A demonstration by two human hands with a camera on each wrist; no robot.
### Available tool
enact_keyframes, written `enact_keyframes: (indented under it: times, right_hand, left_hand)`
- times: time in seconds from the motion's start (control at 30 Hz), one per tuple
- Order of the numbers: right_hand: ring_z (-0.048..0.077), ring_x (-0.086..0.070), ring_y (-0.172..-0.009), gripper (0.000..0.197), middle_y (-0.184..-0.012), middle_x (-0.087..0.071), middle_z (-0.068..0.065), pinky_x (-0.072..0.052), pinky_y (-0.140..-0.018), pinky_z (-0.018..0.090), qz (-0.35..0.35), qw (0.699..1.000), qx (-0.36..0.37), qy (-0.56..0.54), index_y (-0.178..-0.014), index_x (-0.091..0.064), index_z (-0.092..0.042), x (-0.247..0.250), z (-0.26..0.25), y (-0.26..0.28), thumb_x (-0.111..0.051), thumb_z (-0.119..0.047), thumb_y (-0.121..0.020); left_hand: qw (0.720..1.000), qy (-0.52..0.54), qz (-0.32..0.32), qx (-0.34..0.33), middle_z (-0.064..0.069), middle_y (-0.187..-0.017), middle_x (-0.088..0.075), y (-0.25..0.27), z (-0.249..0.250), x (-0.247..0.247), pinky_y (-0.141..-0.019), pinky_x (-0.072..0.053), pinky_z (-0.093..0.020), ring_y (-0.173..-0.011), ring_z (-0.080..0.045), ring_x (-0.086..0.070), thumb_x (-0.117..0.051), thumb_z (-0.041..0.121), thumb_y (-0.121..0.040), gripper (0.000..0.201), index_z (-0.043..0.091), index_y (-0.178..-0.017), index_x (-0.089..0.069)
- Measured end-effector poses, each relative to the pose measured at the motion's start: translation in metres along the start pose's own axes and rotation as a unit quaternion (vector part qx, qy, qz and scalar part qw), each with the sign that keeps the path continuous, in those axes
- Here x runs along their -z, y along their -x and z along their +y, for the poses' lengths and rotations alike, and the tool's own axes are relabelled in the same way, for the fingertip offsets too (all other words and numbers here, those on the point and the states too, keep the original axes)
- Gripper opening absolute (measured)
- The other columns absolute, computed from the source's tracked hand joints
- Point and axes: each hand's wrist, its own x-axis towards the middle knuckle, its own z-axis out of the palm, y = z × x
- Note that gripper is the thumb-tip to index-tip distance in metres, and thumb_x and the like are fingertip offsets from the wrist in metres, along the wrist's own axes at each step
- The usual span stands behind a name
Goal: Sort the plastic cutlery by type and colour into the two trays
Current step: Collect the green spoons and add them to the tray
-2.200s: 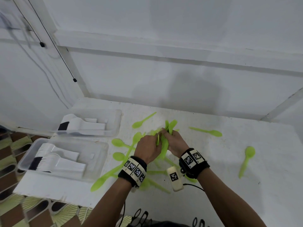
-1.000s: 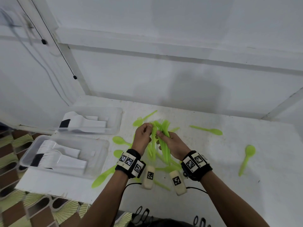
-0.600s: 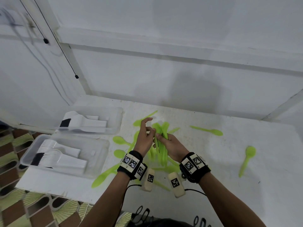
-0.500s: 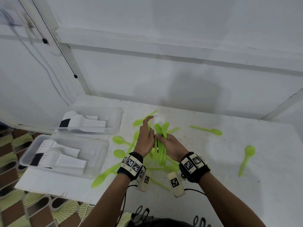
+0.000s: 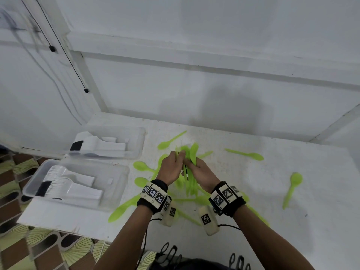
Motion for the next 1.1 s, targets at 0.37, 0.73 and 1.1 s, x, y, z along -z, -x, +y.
enact_keyframes:
  times: [0.37, 0.73, 1.1]
  right_hand:
    - [0.025, -0.067, -0.096, 0.040, -0.103, -0.071, 0.010, -0.054, -0.089, 0.045, -0.025, 0.977, 0.044, 0.207, -0.112, -0.065, -0.014, 0.007, -0.024, 0.013, -0.039, -0.044, -0.108]
    - [-0.011, -0.055, -0.118, 0.036, -0.126, -0.060, -0.015, -0.046, -0.086, 0.007, -0.141, 0.987, -0.050, 0.063, -0.142, -0.051, -0.011, 0.017, -0.034, 0.013, -0.038, -0.025, -0.111]
    - [0.027, -0.073, -0.086, 0.033, -0.109, -0.072, 0.019, -0.059, -0.067, 0.032, 0.005, 0.997, -0.075, -0.027, -0.116, -0.065, 0.000, 0.029, -0.023, 0.007, -0.051, -0.028, -0.107]
  left_hand:
    - [0.975, 0.220, -0.035, 0.027, -0.015, -0.094, -0.049, 0.012, 0.006, -0.018, -0.059, -0.047, -0.030, -0.075, -0.021, -0.053, -0.038, 0.035, -0.106, 0.034, 0.008, -0.095, -0.055]
    - [0.964, 0.265, -0.016, 0.031, -0.018, -0.100, -0.076, 0.004, 0.011, -0.012, -0.090, -0.059, -0.041, -0.098, -0.031, -0.073, -0.038, 0.042, -0.109, 0.058, -0.005, -0.104, -0.071]
    - [0.975, 0.218, 0.033, -0.007, -0.009, -0.087, -0.071, -0.012, 0.003, 0.004, -0.076, -0.054, -0.038, -0.079, -0.026, -0.067, -0.034, 0.038, -0.111, 0.048, 0.009, -0.092, -0.068]
